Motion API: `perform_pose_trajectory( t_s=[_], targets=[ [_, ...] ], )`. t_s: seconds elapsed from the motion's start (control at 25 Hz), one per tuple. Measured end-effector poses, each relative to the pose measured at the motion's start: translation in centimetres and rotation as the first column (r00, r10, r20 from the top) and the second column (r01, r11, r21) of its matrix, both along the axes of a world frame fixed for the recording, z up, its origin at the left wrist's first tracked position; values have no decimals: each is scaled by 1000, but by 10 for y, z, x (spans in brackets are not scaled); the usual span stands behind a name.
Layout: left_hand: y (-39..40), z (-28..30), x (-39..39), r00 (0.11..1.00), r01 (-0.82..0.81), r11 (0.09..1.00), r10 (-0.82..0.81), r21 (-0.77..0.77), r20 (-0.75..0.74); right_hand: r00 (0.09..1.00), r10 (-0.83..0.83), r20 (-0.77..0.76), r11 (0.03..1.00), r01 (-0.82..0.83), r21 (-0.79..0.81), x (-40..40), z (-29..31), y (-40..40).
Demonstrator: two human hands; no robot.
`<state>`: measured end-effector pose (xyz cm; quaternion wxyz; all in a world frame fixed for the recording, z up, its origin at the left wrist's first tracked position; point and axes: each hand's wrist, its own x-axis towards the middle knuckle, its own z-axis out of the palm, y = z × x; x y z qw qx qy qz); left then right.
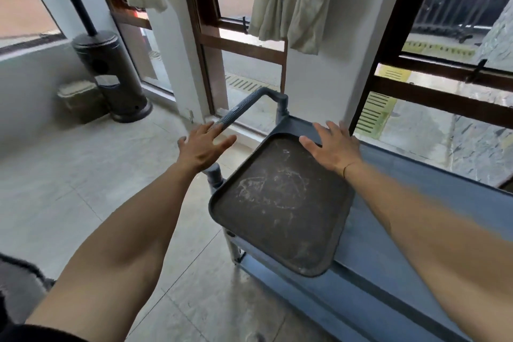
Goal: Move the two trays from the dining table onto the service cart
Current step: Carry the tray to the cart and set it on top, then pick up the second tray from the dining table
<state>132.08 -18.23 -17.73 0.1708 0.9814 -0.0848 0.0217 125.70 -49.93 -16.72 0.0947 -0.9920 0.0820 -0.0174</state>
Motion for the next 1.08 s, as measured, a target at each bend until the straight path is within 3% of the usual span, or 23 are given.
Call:
perform_pose_trajectory(
  t_s=[0.24,0.44,0.76,1.08],
  targets=[
    [48,23,-89,964,-255,967,254,0,83,968,246,57,969,-245,-27,-11,22,39],
    [126,42,-197,865,-496,868,491,25,105,873,481,78,873,-485,47,-26,29,120],
    [231,53,-385,612,-790,612,785,40,93,628,773,92,626,-778,55,-96,34,288],
    [288,42,-605,258,-965,262,961,-31,102,325,938,119,318,-945,78,-236,31,438]
  ],
)
